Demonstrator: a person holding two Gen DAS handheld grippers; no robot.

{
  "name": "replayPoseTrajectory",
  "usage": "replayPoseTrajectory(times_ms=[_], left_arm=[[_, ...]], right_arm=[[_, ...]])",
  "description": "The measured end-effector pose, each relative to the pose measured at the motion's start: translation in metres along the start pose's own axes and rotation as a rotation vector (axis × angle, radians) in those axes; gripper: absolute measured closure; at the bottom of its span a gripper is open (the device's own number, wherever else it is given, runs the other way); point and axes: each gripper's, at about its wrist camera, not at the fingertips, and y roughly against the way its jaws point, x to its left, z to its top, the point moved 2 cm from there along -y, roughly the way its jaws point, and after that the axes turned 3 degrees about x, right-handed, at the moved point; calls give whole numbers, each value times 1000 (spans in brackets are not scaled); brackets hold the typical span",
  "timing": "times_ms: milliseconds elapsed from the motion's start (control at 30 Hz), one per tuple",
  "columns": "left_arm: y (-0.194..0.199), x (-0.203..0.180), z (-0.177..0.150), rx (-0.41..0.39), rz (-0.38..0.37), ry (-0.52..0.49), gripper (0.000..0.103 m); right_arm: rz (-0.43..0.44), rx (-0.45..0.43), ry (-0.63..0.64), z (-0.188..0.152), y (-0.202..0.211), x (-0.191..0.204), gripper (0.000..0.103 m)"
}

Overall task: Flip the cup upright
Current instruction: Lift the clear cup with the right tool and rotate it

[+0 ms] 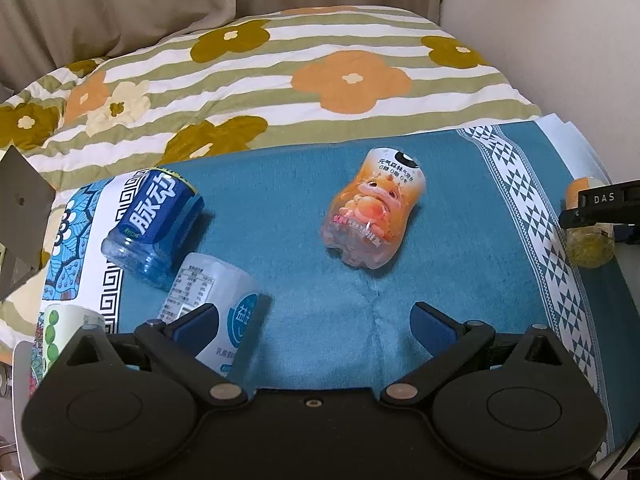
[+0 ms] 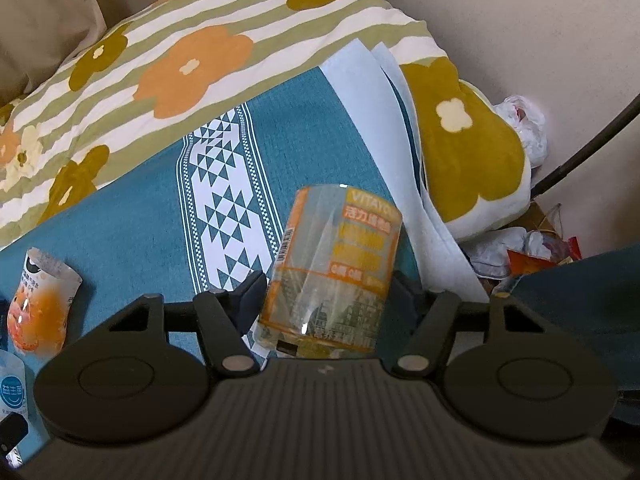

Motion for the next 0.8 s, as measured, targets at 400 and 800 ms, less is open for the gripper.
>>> replayPoseTrajectory(times_ms=[400, 800], left_arm=[[38, 29, -27, -72, 8, 51, 0], [71, 62, -80, -120, -1, 132, 0]], right_arm=[[64, -87, 61, -16, 51, 28, 23], [182, -78, 248, -93, 100, 100, 23]])
